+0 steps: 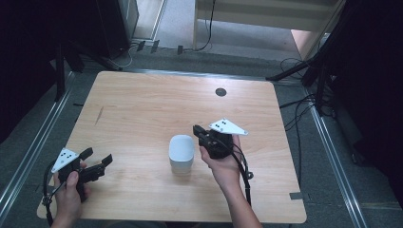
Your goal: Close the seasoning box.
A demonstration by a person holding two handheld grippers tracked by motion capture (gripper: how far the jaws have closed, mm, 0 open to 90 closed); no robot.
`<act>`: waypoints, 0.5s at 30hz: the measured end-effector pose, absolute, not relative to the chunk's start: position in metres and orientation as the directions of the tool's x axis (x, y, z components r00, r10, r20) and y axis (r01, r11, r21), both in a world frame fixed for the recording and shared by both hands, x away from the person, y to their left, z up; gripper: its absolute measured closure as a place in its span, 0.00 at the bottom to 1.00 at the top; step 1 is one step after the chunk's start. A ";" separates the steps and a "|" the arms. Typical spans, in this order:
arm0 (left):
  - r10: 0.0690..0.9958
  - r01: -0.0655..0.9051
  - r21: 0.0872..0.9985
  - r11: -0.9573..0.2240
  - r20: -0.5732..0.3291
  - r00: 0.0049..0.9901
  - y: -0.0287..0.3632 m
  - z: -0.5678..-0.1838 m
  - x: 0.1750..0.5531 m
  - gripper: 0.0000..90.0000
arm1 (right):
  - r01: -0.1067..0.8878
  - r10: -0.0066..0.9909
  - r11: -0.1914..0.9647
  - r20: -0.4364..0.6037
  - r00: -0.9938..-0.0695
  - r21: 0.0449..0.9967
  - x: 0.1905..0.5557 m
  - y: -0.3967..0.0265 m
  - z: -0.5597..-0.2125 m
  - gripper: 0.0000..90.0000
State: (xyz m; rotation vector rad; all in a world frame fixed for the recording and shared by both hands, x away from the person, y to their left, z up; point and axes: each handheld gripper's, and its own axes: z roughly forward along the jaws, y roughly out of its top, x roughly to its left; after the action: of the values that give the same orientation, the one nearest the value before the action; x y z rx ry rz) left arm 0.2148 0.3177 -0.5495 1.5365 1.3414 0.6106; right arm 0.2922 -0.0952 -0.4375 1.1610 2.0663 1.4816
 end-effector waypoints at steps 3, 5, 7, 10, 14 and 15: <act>0.938 0.453 0.888 0.079 -0.220 0.267 0.318 -0.549 0.215 0.15 | 0.413 0.783 0.110 0.176 -0.596 0.904 0.293 -0.101 -0.439 0.84; 0.939 0.453 0.888 0.078 -0.218 0.267 0.318 -0.550 0.215 0.15 | 0.413 0.783 0.102 0.183 -0.594 0.905 0.294 -0.107 -0.439 0.66; 0.939 0.454 0.888 0.075 -0.216 0.269 0.318 -0.549 0.215 0.15 | 0.418 0.790 0.096 0.187 -0.585 0.904 0.294 -0.112 -0.440 0.44; 0.939 0.456 0.887 0.072 -0.214 0.269 0.318 -0.549 0.215 0.15 | 0.433 0.830 0.098 0.166 -0.532 0.896 0.295 -0.119 -0.441 0.15; 0.940 0.449 0.891 0.065 -0.207 0.273 0.316 -0.549 0.214 0.15 | 0.440 0.842 0.071 0.183 -0.508 0.895 0.295 -0.135 -0.444 0.12; 0.941 0.449 0.892 0.056 -0.197 0.275 0.316 -0.549 0.214 0.15 | 0.443 0.843 0.070 0.184 -0.505 0.894 0.294 -0.137 -0.445 0.12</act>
State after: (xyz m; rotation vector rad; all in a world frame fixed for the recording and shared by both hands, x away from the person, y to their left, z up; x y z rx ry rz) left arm 0.2143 0.3159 -0.5494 1.5555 1.3293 0.6240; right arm 0.2944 -0.1369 -0.4447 1.2775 1.9709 1.4186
